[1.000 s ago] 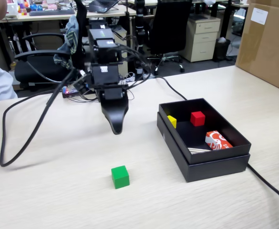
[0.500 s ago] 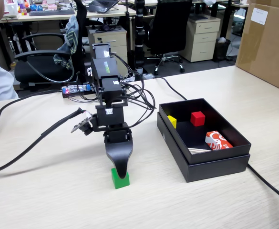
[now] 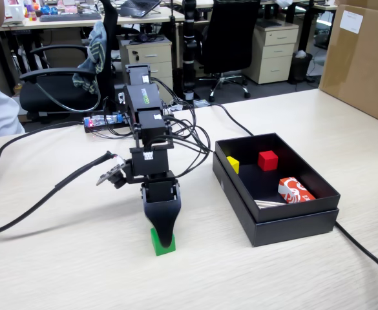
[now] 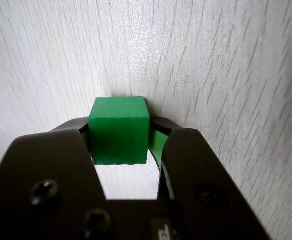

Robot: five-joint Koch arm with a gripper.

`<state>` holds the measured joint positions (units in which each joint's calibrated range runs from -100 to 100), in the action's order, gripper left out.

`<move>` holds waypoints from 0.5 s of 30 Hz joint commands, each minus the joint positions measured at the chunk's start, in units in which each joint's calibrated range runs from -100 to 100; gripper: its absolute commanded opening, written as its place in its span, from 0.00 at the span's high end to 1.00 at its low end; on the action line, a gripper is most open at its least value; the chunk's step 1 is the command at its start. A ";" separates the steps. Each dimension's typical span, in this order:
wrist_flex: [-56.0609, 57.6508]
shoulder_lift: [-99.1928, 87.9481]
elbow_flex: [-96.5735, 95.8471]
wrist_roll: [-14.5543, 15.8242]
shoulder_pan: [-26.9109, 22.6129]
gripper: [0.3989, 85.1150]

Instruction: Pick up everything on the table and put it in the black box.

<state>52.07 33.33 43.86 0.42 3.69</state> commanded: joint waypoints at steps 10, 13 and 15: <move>7.15 -15.38 -0.43 1.03 -1.37 0.99; 8.88 -30.06 -3.88 2.05 -3.32 0.99; 10.78 -40.62 -5.24 3.13 -5.62 0.99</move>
<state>60.82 9.13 36.47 2.37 0.22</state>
